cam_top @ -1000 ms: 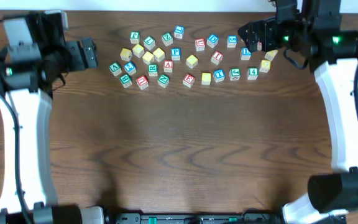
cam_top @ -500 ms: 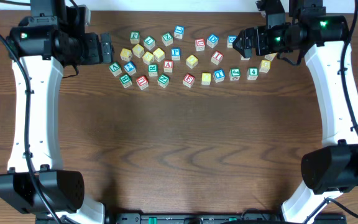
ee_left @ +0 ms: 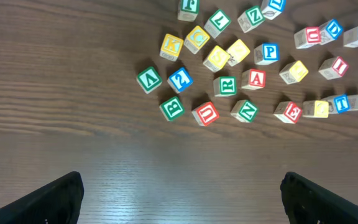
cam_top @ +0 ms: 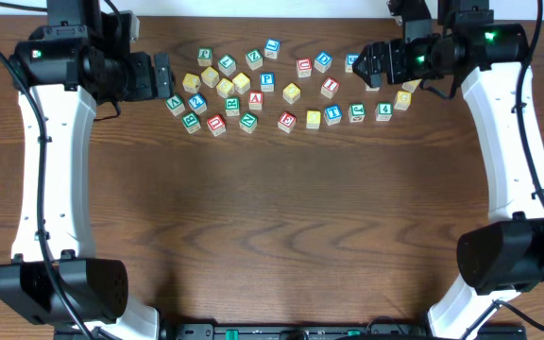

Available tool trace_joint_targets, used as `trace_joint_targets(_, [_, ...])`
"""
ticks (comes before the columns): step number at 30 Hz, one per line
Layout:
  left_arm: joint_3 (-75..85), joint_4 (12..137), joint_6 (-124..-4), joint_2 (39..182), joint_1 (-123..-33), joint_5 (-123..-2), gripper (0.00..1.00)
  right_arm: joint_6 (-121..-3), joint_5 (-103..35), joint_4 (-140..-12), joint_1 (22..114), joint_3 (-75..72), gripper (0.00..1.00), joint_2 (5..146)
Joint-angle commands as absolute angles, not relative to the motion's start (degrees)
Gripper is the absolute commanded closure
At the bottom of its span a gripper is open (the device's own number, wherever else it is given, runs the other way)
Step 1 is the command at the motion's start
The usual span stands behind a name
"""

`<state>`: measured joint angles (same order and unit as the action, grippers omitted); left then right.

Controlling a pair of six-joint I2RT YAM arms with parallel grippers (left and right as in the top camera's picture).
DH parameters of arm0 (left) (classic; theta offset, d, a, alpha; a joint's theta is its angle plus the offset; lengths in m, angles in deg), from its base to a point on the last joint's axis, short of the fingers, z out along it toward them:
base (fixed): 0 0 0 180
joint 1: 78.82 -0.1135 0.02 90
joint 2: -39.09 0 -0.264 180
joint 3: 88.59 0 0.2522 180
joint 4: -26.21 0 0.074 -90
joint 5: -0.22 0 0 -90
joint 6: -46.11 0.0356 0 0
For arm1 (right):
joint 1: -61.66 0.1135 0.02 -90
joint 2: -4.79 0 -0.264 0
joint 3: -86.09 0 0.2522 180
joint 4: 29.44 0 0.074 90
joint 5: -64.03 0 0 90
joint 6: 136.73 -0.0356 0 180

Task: Spell out AI2
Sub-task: 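Raise both arms and move grippers forward over the block cluster, then lower the left gripper onto the red-lettered A block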

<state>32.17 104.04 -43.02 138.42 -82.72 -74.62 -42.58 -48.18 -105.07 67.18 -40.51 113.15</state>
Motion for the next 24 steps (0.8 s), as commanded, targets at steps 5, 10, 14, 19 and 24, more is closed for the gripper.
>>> trace_joint_targets(5, [32.85,103.49,-49.12,139.08,-80.23,-74.23,0.07,-53.21,-34.81,-107.04,68.69,-41.86,0.06,113.67])
trace_joint_targets(10, [32.85,101.11,-52.88,139.12,-76.32,-80.76,0.08,-54.41,-31.88,-107.63,68.69,-41.86,0.06,113.67])
trace_joint_targets(14, [32.85,99.65,-55.50,139.43,-73.24,-83.30,0.09,-54.45,-31.90,-107.54,68.73,-41.86,0.06,113.67])
trace_joint_targets(19, [32.85,98.56,-60.12,141.63,-69.85,-83.43,0.14,-54.67,-31.86,-108.20,68.77,-41.82,0.09,113.67])
trace_joint_targets(24, [32.85,97.16,-61.84,144.93,-66.74,-83.45,0.16,-59.17,-29.47,-108.59,68.79,-41.64,0.09,113.67])
